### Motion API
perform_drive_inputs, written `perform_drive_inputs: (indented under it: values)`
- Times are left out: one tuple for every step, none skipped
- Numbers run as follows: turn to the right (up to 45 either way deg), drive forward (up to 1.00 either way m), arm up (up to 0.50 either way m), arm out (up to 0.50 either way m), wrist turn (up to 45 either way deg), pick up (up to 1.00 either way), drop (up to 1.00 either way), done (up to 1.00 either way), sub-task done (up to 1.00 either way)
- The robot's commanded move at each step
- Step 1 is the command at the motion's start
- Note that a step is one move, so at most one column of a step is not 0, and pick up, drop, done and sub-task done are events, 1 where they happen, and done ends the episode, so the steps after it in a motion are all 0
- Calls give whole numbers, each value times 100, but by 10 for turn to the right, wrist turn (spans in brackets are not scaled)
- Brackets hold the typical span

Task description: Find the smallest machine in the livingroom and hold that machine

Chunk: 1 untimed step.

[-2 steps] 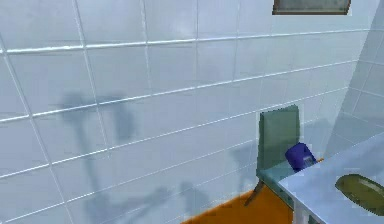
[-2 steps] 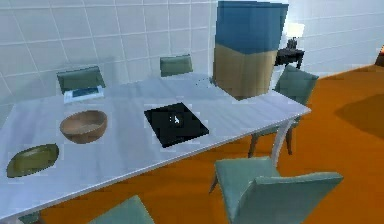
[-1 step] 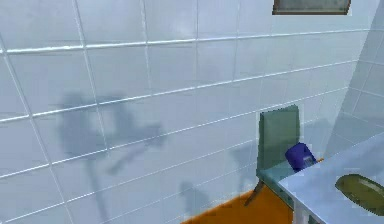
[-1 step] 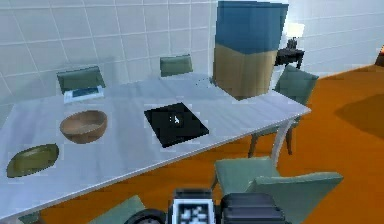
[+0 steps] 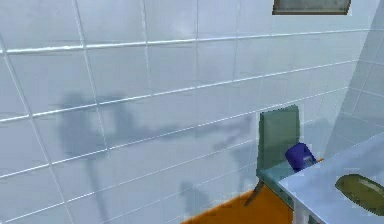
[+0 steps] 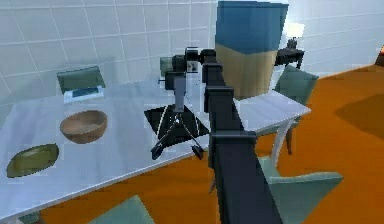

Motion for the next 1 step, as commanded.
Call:
perform_drive_inputs:
  values:
    - [0, 0, 0, 0, 450, 0, 0, 0, 0]
